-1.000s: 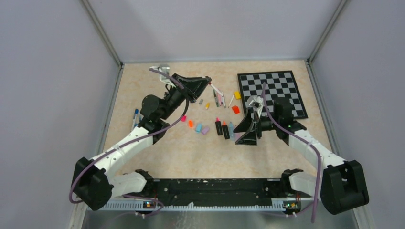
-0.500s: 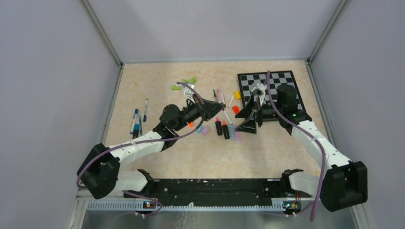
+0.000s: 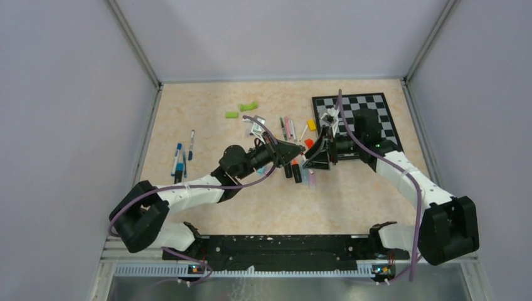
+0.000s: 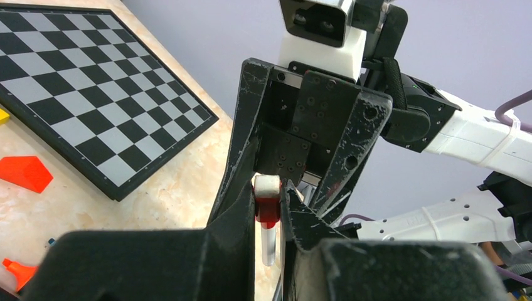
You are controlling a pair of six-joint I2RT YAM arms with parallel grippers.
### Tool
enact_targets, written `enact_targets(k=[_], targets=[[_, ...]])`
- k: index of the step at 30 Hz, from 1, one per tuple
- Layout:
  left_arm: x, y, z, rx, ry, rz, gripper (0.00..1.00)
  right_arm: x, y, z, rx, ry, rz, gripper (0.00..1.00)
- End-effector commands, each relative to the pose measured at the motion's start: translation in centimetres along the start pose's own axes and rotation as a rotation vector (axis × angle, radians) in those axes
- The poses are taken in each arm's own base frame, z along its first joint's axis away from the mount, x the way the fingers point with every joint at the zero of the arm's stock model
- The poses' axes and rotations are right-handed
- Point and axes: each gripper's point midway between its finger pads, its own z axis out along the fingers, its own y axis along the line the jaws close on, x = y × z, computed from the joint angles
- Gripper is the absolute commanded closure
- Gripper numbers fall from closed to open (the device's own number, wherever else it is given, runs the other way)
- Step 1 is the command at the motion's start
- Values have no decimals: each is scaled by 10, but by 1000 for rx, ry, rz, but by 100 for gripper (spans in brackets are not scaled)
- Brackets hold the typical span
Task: Open the pen caps
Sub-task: Open the pen cap from the pen.
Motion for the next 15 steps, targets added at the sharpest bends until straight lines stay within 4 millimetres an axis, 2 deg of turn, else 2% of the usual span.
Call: enact_targets(k=[1, 3, 5, 7, 9, 10, 12, 15], targets=[[-10, -15, 4, 55, -57, 7, 100, -11, 5, 6, -44, -23, 7, 48], [-10, -15, 5, 57, -59, 7, 100, -10, 6, 8, -59, -18, 14, 54], [-11, -16, 5, 55, -65, 7, 100, -7, 10, 10, -84, -13, 16, 67], [-16, -16, 6, 52, -86, 25, 100, -3, 16, 10, -122, -6, 18, 85], [-30, -16, 6, 43, -125, 62, 100, 4, 20, 9, -137, 1, 19, 100], [-42, -16, 8, 39, -140, 83, 100, 10, 22, 8, -138, 4, 21, 100], [-77, -12, 10, 23, -183, 117, 100, 21, 25, 7, -139, 0, 39, 100], [-145, -9, 7, -14, -318, 156, 100, 30, 30, 3, -144, -32, 61, 100]])
